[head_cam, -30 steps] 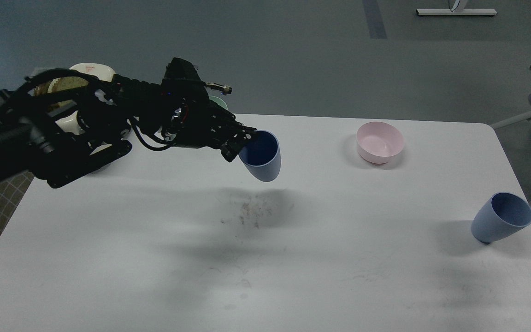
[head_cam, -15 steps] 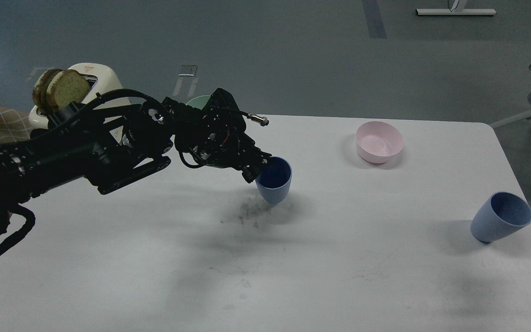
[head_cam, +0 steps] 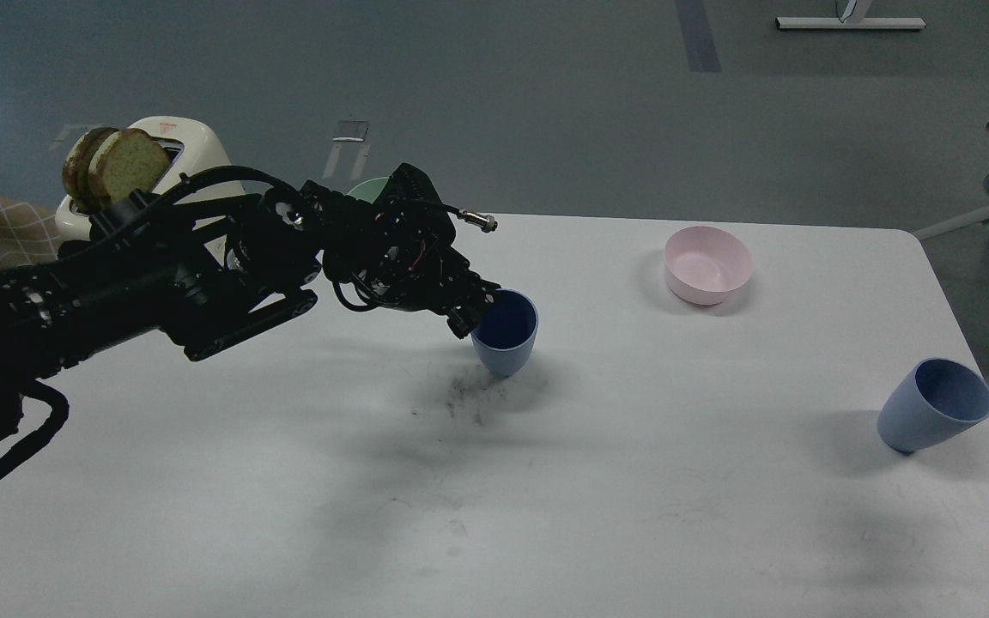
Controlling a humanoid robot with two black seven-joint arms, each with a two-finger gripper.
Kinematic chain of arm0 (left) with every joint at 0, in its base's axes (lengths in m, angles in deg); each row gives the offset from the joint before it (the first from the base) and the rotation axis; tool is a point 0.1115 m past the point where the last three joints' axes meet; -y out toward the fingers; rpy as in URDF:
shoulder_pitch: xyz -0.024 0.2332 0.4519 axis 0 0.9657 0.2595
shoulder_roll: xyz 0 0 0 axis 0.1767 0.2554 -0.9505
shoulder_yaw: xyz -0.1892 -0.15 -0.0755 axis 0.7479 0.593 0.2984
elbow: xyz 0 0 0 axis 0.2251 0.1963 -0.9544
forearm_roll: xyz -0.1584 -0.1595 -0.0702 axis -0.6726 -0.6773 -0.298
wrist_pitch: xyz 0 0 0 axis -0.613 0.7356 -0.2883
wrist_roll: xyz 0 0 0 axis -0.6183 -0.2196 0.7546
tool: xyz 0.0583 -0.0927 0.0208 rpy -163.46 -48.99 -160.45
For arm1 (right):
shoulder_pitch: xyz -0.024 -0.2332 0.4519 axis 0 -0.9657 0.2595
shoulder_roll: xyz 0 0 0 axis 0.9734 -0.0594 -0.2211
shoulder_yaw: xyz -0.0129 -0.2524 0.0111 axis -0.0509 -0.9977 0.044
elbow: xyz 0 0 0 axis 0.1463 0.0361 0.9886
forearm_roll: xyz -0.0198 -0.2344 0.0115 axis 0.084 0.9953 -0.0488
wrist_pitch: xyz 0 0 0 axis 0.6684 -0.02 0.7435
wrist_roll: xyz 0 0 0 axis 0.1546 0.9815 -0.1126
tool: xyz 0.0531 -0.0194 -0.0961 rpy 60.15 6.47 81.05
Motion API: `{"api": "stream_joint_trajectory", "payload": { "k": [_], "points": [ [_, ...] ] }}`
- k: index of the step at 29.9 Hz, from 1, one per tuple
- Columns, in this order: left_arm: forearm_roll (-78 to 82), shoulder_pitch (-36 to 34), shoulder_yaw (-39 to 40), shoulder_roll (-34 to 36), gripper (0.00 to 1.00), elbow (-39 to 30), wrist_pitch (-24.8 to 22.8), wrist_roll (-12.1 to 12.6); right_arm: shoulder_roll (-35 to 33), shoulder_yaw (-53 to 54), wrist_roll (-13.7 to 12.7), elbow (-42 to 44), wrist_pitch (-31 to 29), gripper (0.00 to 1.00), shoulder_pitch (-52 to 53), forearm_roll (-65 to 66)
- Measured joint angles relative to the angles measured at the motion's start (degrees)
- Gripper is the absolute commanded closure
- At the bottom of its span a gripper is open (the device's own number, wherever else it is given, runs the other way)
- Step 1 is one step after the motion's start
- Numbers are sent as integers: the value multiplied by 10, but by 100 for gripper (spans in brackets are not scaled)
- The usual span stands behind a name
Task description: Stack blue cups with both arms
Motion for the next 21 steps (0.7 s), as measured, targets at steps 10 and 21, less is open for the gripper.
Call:
{"api": "stream_joint_trajectory", "payload": {
  "k": [10,21],
  "points": [
    [-8,0,5,5,25,1,2,-2,0,1,0,0,0,0,-3,0],
    [-297,-3,86,52,3,12,32,-2,-136,-63,0,-33,0,0,-14,18]
  ]
}}
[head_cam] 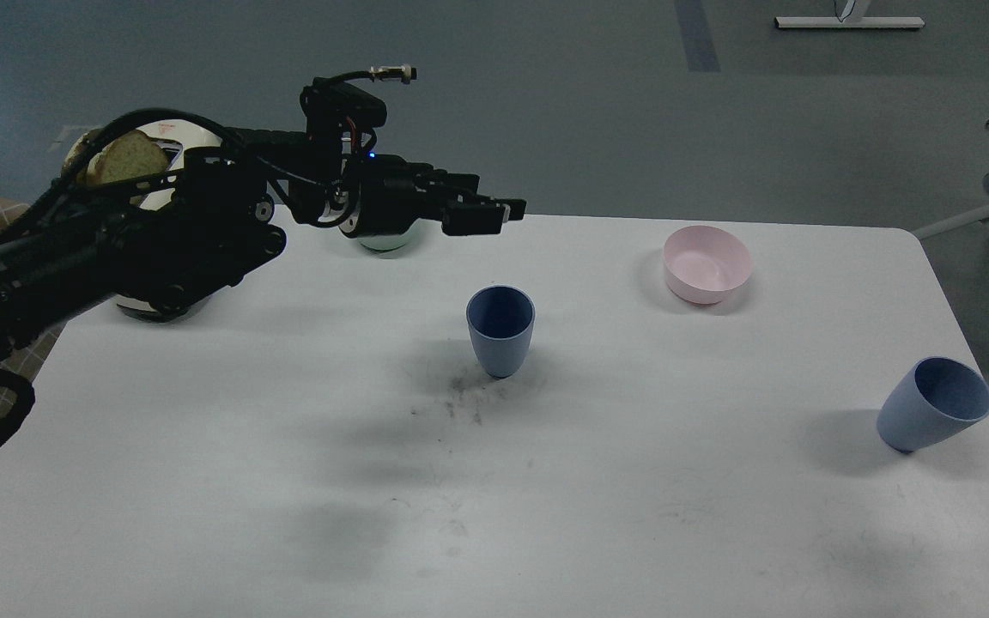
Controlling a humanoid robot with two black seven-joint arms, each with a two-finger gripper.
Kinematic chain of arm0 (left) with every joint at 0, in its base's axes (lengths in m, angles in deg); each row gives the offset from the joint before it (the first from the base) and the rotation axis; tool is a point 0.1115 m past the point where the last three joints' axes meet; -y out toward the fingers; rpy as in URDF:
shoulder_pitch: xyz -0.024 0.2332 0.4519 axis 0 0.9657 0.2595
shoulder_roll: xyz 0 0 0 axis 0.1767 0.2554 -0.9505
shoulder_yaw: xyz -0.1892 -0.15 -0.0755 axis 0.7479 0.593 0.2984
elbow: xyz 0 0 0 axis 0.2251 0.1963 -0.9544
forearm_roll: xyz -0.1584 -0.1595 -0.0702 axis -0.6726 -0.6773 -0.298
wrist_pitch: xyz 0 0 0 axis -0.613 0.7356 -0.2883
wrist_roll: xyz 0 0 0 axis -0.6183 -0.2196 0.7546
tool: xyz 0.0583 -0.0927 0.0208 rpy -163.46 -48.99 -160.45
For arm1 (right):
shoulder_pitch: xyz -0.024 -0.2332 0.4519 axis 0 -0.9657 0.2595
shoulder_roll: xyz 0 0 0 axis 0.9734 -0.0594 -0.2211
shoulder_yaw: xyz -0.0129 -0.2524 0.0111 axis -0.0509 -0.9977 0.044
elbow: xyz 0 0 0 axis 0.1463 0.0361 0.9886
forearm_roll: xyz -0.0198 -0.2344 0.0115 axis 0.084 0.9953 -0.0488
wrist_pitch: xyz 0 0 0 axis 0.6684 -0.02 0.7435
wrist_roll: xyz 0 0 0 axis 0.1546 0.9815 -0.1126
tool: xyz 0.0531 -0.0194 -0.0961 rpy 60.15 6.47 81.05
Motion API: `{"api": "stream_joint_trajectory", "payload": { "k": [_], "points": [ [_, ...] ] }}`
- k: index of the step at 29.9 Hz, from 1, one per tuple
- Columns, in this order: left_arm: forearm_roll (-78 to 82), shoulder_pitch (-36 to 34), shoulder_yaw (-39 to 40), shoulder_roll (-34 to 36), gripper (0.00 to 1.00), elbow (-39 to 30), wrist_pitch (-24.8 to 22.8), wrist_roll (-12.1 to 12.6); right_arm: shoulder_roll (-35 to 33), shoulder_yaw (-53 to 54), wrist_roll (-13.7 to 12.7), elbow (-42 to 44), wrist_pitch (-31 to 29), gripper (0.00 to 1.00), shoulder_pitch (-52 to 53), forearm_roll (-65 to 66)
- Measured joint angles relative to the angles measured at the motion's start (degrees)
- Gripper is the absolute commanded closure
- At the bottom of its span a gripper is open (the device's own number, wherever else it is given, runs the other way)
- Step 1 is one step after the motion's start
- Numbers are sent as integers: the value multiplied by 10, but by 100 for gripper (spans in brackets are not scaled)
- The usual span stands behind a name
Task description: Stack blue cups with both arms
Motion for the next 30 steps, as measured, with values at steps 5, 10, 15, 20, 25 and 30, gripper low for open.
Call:
{"api": "stream_joint_trajectory", "payload": {
  "k": [5,10,15,20,25,30],
  "points": [
    [-197,35,95,4,2,17,35,-1,-55,-47,0,-43,0,0,-5,32],
    [-392,93,230,4,2,18,37,-2,-105,-79,0,-101,0,0,-32,128],
    [-544,142,351,11,2,18,7,5,-120,-82,0,-144,0,0,-56,286],
    [-644,180,407,32,2,20,-28,24,-121,-83,1,-166,0,0,-99,439],
    [-674,214,420,51,2,21,-34,45,-121,-83,3,-182,0,0,-148,540],
    [-678,231,421,53,2,21,-34,48,-125,-82,4,-190,0,0,-188,589]
  ]
}}
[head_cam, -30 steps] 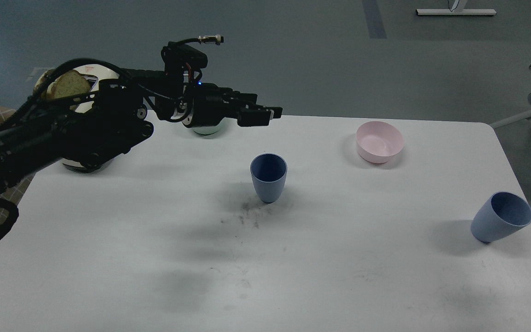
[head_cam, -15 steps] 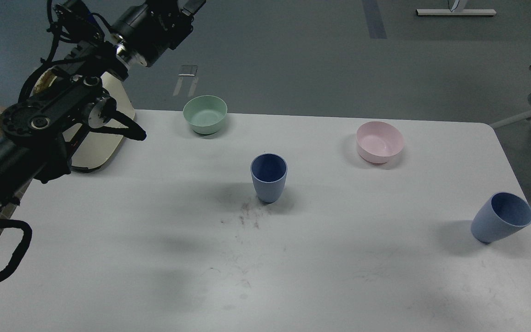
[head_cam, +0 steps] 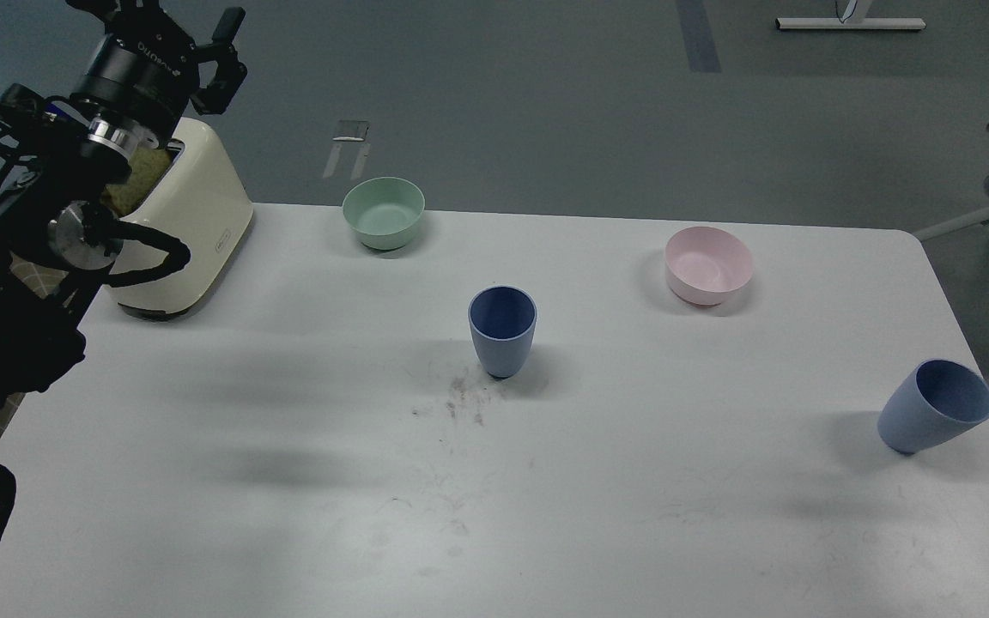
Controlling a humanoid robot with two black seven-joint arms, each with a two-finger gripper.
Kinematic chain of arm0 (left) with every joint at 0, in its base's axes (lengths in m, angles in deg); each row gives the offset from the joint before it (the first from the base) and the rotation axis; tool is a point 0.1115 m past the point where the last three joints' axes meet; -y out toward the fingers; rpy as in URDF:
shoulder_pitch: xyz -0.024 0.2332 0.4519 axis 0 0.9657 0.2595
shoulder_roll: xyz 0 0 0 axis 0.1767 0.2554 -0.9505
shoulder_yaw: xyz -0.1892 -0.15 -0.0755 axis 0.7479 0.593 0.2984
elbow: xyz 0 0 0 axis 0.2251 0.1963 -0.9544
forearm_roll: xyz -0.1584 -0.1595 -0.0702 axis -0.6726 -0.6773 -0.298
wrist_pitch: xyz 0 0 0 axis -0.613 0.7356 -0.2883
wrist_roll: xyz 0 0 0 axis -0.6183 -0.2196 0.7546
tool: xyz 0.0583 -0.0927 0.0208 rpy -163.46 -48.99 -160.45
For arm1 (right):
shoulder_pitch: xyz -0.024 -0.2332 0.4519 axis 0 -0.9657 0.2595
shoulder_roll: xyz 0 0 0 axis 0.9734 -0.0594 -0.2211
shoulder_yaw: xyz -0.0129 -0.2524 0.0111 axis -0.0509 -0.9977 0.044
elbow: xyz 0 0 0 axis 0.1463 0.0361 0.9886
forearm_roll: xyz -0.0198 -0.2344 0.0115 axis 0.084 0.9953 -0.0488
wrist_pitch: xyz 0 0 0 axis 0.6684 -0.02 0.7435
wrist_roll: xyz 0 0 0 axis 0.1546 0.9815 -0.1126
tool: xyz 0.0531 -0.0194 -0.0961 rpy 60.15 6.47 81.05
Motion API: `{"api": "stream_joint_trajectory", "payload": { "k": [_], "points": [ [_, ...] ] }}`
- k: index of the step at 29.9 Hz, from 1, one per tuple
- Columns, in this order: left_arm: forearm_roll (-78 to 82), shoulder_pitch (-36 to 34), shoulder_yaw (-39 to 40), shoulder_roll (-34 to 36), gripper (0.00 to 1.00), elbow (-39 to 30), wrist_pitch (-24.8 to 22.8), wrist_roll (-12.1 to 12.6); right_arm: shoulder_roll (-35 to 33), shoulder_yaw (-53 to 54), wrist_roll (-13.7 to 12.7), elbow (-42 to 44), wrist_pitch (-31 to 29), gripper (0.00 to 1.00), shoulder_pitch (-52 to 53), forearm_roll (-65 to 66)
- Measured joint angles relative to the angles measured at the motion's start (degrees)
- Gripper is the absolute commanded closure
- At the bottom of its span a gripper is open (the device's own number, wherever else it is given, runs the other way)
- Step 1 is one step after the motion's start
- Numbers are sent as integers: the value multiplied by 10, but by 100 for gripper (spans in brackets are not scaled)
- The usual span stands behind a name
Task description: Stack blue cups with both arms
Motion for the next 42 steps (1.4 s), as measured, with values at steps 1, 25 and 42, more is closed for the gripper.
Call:
{"api": "stream_joint_trajectory", "payload": {
  "k": [1,25,42],
  "points": [
    [0,1,0,-1,2,0,1,0,0,0,0,0,0,0,-6,8],
    [0,3,0,-31,2,-1,-1,1,44,-114,-13,3,0,26,-25,99],
    [0,3,0,-27,2,0,1,-3,54,-154,-21,4,0,43,15,157]
  ]
}}
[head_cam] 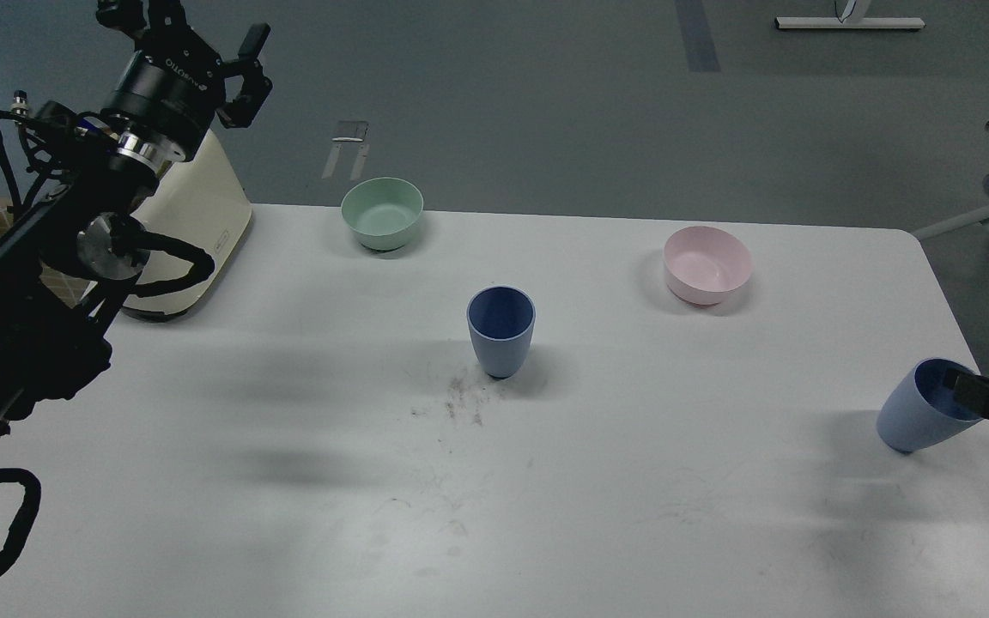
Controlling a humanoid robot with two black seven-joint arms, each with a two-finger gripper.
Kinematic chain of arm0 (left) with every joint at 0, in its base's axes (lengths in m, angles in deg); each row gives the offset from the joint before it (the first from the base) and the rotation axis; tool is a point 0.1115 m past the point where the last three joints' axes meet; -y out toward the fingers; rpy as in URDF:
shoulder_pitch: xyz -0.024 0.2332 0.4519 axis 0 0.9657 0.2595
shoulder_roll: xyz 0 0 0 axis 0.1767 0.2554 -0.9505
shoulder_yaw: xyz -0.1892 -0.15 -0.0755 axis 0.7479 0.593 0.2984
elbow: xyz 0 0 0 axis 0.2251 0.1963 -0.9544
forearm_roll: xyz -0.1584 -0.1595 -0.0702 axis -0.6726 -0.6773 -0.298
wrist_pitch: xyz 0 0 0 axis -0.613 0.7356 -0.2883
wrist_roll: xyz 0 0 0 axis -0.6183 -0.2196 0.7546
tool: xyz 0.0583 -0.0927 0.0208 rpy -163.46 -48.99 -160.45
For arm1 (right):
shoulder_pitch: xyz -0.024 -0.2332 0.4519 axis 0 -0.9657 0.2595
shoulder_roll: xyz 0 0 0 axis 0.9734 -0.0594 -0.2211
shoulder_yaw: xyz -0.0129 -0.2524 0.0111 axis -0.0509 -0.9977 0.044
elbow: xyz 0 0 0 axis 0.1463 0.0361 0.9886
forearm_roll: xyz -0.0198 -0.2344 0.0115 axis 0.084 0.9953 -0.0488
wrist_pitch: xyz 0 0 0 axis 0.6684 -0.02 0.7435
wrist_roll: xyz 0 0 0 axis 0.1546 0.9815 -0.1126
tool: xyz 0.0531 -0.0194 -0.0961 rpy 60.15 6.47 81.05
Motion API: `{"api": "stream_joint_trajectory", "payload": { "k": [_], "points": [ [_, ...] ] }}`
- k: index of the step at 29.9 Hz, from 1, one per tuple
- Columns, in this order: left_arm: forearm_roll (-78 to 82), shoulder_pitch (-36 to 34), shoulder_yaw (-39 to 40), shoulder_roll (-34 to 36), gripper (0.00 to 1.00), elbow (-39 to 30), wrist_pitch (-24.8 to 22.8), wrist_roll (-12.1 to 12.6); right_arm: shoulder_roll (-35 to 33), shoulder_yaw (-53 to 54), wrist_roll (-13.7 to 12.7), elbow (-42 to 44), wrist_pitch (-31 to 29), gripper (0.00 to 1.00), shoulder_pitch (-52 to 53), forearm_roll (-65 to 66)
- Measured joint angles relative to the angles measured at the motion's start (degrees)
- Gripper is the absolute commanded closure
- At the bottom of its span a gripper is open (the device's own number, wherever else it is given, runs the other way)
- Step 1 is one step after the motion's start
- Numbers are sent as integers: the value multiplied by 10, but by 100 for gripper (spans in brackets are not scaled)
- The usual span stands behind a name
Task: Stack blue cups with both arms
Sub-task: 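Reach the right gripper to the other blue cup and grasp it, then lift the blue cup with the right gripper and carry it above the centered cup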
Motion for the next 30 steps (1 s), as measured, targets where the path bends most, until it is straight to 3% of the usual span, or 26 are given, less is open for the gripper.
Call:
{"api": "stream_joint_trajectory", "payload": {
  "k": [5,14,22,28,30],
  "points": [
    [0,0,0,-1,2,0,1,0,3,-1,-8,-2,0,44,0,0],
    [1,0,-1,-1,2,0,5,2,1,-3,-11,-1,0,66,-3,0],
    [1,3,-1,-2,2,0,6,1,4,-13,-11,-1,0,72,-2,0],
    [1,9,-1,-2,2,-1,6,0,6,-13,-11,-1,0,100,-2,0],
    [1,9,0,-2,2,-1,6,0,5,-13,-11,-1,0,100,-2,0]
  ]
}}
